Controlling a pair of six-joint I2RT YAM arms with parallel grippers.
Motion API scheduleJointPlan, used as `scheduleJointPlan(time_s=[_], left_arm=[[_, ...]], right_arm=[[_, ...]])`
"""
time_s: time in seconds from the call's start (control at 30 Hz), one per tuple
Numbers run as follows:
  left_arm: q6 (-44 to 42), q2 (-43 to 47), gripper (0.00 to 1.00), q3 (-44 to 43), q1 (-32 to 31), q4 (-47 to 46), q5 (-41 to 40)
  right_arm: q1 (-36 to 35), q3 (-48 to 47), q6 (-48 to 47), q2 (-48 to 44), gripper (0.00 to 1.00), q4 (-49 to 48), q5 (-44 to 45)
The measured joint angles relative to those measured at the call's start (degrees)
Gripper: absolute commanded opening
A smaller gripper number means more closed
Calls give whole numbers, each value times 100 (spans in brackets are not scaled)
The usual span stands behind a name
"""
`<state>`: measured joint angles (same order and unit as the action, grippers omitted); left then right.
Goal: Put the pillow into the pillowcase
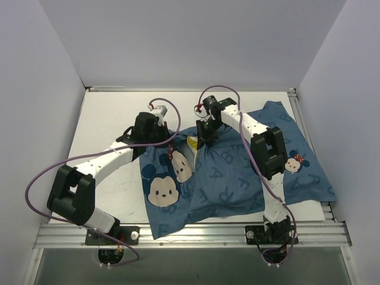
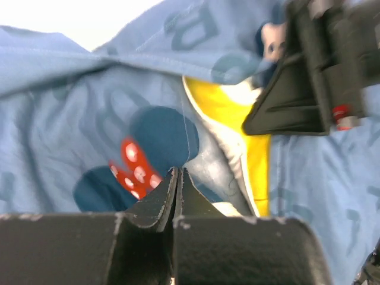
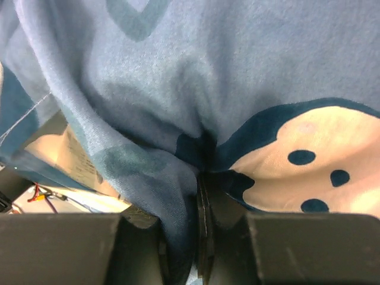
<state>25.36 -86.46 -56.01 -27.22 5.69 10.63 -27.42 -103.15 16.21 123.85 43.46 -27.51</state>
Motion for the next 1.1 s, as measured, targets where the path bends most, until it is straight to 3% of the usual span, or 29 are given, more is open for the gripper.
scheduleJointPlan(time_s=[0.33,0.4,0.43,0.53,0.6,0.87,0.93,0.97,1.1], left_arm=[[-63,85,0,-520,273,15,481],[-103,48,24,-619,271,15,553],[-140,24,45,-649,260,22,588],[-243,-70,62,-649,199,173,592],[-291,-142,65,-616,105,291,544],[-341,-553,65,-350,-302,446,282],[-326,-796,59,-352,-348,358,177],[-321,-925,55,-352,-356,326,146],[-251,-1322,14,-361,-339,225,68]], right_arm=[[-192,295,-328,-90,0,-155,-195],[-260,391,-356,-136,0,-149,-195],[-269,426,-369,-155,0,-149,-195],[-273,450,-382,-177,0,-138,-192],[-264,455,-385,-184,0,-138,-199],[-262,542,-380,-260,0,-190,-210],[-262,599,-382,-304,0,-210,-219],[-262,640,-385,-330,0,-227,-225],[-262,857,-396,-461,0,-254,-256]])
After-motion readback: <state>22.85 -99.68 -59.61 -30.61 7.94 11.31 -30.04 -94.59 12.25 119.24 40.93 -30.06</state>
